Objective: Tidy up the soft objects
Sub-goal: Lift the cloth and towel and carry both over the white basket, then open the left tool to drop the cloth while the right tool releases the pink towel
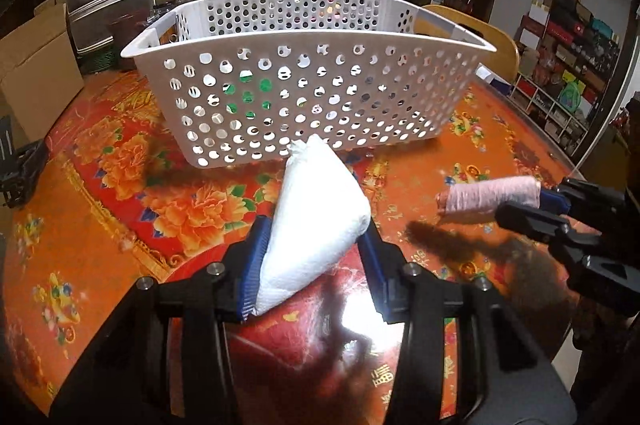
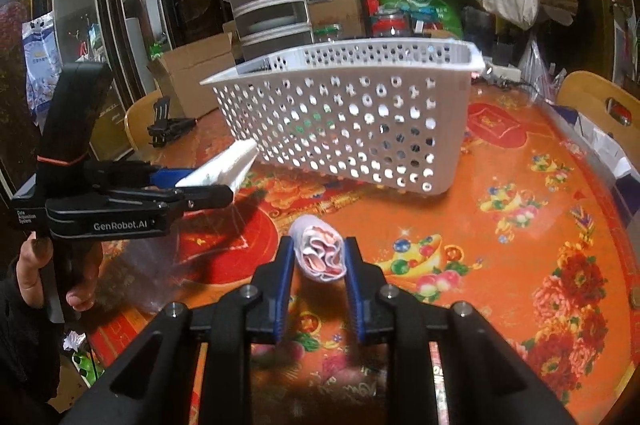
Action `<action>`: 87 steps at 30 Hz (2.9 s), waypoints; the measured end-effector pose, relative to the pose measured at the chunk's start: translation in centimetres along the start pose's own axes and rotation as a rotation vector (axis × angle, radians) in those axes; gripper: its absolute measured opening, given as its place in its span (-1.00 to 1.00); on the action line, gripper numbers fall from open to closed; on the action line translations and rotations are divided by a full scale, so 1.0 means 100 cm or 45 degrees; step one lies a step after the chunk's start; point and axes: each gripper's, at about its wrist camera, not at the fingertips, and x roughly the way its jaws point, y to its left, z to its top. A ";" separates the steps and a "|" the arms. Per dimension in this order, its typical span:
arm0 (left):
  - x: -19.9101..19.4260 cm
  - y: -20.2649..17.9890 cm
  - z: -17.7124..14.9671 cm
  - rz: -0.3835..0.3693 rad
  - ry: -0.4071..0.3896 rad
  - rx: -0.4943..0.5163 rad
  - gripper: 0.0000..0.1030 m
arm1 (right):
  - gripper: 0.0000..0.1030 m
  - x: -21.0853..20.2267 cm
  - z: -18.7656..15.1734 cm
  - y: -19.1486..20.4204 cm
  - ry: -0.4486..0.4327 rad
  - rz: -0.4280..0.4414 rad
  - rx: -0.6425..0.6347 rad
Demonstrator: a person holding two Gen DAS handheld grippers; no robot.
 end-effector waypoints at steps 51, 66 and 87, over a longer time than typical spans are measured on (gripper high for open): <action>0.028 0.021 0.204 0.106 0.080 -0.054 -0.18 | -0.56 0.034 0.188 -0.029 0.051 -0.256 -0.078; 0.123 0.057 0.198 0.099 0.302 -0.152 -0.18 | -0.56 0.143 0.177 -0.050 0.421 -0.328 -0.082; 0.092 0.049 0.201 0.028 0.183 -0.153 0.59 | 0.19 0.120 0.184 -0.043 0.327 -0.272 -0.073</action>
